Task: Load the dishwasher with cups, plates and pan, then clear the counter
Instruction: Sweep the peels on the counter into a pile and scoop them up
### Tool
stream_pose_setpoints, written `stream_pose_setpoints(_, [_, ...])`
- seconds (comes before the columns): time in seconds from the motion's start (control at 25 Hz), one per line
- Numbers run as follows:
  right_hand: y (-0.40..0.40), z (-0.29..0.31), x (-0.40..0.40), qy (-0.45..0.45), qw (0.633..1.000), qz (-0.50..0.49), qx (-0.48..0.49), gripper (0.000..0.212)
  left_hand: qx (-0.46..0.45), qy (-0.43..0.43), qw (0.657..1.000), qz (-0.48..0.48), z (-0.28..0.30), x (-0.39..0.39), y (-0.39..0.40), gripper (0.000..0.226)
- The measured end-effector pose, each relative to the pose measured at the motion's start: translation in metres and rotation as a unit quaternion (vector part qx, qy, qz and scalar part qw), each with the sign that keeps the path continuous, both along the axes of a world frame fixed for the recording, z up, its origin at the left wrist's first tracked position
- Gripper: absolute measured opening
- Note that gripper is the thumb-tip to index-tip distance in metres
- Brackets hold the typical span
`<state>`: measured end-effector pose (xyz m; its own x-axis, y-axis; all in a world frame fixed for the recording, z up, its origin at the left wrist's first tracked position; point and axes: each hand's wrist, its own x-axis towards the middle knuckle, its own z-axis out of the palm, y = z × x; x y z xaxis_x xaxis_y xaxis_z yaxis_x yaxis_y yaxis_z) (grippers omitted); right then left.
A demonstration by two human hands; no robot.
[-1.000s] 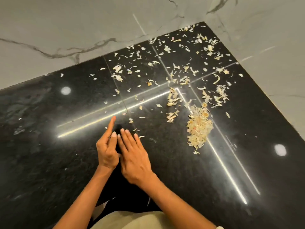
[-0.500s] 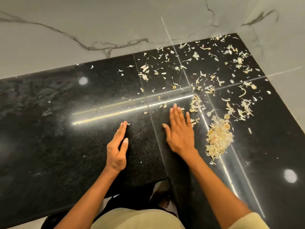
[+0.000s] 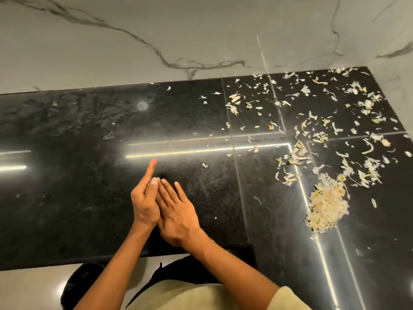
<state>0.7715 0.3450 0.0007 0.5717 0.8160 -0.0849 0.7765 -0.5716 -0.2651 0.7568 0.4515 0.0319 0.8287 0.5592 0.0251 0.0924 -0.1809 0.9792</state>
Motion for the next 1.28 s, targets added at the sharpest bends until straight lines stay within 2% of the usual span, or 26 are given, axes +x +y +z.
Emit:
stream_pose_setpoints(0.12, [-0.009, -0.002, 0.019, -0.013, 1.0, -0.019, 0.0, 0.075, 0.004, -0.009, 0.998, 0.065, -0.004, -0.029, 0.028, 0.047])
stream_pose_setpoints(0.32, [-0.086, -0.002, 0.119, -0.048, 0.977, -0.204, -0.037, 0.073, -0.002, 0.014, 0.997, 0.081, -0.02, -0.064, 0.029, 0.047])
stream_pose_setpoints(0.44, [-0.101, 0.007, 0.137, -0.07, 0.96, -0.266, -0.051, 0.071, 0.011, 0.015, 0.997, 0.073, -0.026, -0.065, 0.026, 0.048])
stream_pose_setpoints(0.52, [-0.073, 0.016, 0.107, -0.057, 0.972, -0.227, -0.024, 0.069, -0.002, 0.023, 0.998, 0.061, -0.026, -0.065, 0.026, 0.048])
stream_pose_setpoints(0.64, [-0.013, 0.017, 0.02, -0.016, 0.998, -0.055, 0.023, 0.069, 0.02, 0.03, 0.998, 0.056, -0.027, -0.068, 0.029, 0.05])
stream_pose_setpoints(0.72, [0.017, 0.012, -0.027, -0.01, 0.999, 0.033, 0.006, 0.068, 0.029, 0.035, 0.998, 0.05, -0.026, -0.066, 0.03, 0.051])
stream_pose_setpoints(0.84, [0.023, 0.004, -0.018, -0.023, 0.998, 0.051, -0.014, 0.066, 0.045, 0.041, 0.996, 0.06, -0.026, -0.067, 0.028, 0.05])
stream_pose_setpoints(0.96, [-0.011, 0.0, 0.054, -0.045, 0.997, -0.057, -0.015, 0.066, 0.077, 0.035, 0.995, 0.06, -0.029, -0.07, 0.029, 0.047])
stream_pose_setpoints(1.12, [-0.088, 0.003, 0.158, -0.067, 0.969, -0.235, -0.048, 0.069, 0.118, 0.044, 0.991, 0.054, -0.032, -0.069, 0.028, 0.05])
stream_pose_setpoints(1.2, [-0.086, 0.009, 0.167, -0.071, 0.962, -0.258, -0.058, 0.07, 0.143, 0.079, 0.985, 0.059, -0.034, -0.064, 0.025, 0.055])
stream_pose_setpoints(1.28, [-0.056, 0.01, 0.144, -0.08, 0.966, -0.243, -0.036, 0.068, 0.151, 0.094, 0.982, 0.061, -0.035, -0.055, 0.022, 0.058])
